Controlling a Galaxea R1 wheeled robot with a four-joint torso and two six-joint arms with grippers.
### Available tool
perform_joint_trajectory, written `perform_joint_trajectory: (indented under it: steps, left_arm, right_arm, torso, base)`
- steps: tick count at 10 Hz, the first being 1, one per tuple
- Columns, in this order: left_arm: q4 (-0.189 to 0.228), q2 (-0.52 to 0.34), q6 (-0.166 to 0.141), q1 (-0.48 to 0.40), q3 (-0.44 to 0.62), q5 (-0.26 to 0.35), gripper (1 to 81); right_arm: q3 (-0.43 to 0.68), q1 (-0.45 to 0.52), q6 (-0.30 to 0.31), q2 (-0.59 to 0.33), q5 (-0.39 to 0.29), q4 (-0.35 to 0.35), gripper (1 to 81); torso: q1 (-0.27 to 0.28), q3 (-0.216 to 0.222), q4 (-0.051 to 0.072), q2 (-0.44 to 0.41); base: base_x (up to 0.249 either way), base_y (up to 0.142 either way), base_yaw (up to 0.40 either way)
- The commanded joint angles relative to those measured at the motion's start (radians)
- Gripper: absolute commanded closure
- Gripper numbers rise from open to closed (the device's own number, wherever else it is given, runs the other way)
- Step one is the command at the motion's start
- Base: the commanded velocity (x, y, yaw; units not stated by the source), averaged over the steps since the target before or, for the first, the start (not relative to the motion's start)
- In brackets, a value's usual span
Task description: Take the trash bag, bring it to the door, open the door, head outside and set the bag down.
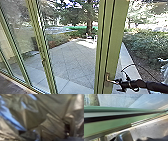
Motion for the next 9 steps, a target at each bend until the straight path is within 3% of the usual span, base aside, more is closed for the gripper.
perform_joint_trajectory:
  steps: [1,5,9]
  left_arm:
    - [-0.007,-0.005,-0.001,-0.041,0.0,0.06,81.1]
    - [-0.005,-0.001,0.0,-0.041,-0.015,0.062,81.1]
    - [-0.005,0.007,0.0,-0.041,-0.03,0.062,81.1]
  right_arm:
    - [0.007,0.074,0.028,0.013,-0.047,0.016,1.0]
    - [0.007,-0.073,0.02,0.033,0.01,0.011,1.0]
    - [-0.067,-0.202,0.014,0.1,0.01,0.001,1.0]
  torso:
    - [0.0,0.0,0.0,0.0]
    - [0.0,0.0,0.0,0.0]
    - [-0.001,0.001,0.0,0.0]
  base:
    - [0.0,0.0,0.0]
    - [0.0,0.0,0.0]
    - [0.0,0.0,0.0]
